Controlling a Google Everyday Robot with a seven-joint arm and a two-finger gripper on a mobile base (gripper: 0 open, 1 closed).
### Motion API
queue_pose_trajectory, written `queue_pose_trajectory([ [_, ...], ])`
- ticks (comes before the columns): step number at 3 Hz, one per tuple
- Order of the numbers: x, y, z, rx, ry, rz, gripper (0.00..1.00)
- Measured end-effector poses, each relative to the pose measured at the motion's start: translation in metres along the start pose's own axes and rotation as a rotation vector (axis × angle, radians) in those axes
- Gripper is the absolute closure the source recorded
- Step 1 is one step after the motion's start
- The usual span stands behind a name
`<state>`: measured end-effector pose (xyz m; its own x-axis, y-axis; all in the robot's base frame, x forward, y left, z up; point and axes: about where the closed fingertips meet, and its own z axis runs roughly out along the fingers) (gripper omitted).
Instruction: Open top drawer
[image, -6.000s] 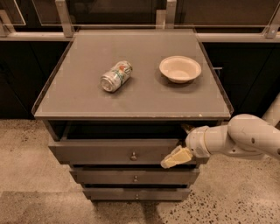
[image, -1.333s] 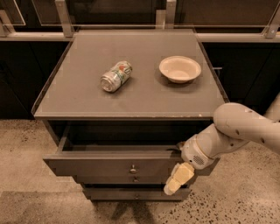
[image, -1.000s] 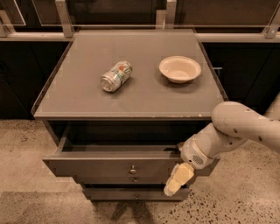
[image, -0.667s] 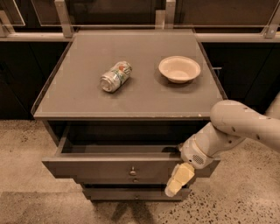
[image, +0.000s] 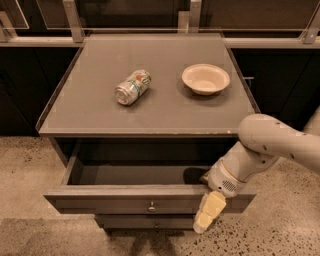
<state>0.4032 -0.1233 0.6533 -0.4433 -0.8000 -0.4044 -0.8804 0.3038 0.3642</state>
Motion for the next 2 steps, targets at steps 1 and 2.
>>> queue_pose_trajectory([
  [1, 0.020, 0.031, -0.014, -0.013, 0.037, -0.028, 0.00],
  [2, 0.039, 0.064, -0.032, 0.011, 0.054, -0.057, 0.00],
])
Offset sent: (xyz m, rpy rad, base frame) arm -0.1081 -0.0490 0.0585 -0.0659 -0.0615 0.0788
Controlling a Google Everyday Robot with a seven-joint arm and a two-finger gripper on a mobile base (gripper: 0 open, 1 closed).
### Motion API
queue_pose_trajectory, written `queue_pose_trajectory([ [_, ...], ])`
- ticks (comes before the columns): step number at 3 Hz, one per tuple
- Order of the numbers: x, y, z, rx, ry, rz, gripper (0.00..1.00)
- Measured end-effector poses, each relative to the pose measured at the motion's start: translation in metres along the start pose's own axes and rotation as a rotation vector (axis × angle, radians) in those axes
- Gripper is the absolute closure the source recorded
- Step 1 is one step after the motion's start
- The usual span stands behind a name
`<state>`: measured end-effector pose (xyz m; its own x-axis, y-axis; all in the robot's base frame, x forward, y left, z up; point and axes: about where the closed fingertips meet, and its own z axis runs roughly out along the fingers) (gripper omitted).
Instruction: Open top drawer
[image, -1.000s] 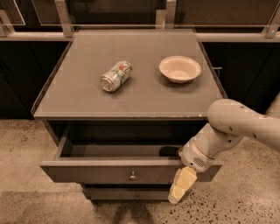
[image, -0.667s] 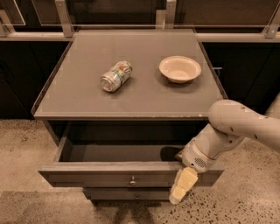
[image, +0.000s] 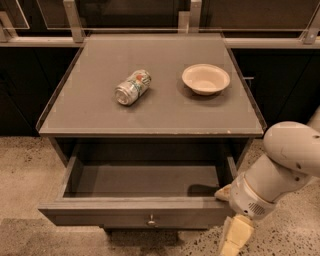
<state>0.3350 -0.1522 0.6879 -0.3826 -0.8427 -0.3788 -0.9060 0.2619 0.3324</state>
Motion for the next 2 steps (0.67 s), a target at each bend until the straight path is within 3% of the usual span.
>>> queue_pose_trajectory([
  [1, 0.0138, 0.0202, -0.0173, 0.051, -0.024, 0.000, 0.00],
  [2, 0.0138, 0.0202, -0.0173, 0.051, -0.024, 0.000, 0.00],
])
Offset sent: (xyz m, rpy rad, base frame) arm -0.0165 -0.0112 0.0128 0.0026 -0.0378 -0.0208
